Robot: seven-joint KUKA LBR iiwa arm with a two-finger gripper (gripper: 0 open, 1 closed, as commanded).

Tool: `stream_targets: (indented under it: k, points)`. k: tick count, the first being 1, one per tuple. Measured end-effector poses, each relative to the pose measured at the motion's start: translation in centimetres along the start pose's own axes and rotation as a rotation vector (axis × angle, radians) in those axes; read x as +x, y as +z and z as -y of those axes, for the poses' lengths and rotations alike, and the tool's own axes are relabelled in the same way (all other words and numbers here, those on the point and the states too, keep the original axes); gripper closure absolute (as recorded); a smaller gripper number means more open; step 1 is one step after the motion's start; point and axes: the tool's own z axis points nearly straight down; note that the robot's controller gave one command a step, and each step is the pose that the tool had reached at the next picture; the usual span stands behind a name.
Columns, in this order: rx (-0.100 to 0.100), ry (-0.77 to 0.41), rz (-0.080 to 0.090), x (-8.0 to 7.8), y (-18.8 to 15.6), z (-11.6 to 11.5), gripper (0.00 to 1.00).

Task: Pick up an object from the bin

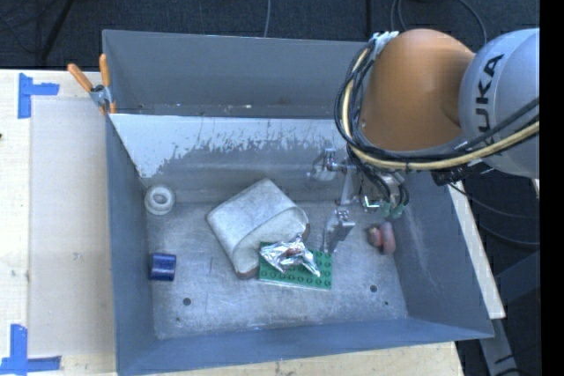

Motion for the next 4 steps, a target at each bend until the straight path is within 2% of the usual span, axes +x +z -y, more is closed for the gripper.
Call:
stream_targets:
  k: [1, 2, 3, 4]
  points:
    - [0.0, 0.002, 0.008, -0.1, -0.5, 0.0, 1.0]
    - [-0.001, 0.002, 0.008, -0.1, -0.5, 0.0, 0.0]
    - [0.001, 0.2, 0.014, -0.3, 13.6, 1.2, 0.0]
    - [0.0, 0.197, -0.001, 0.0, 13.8, 1.0, 1.0]
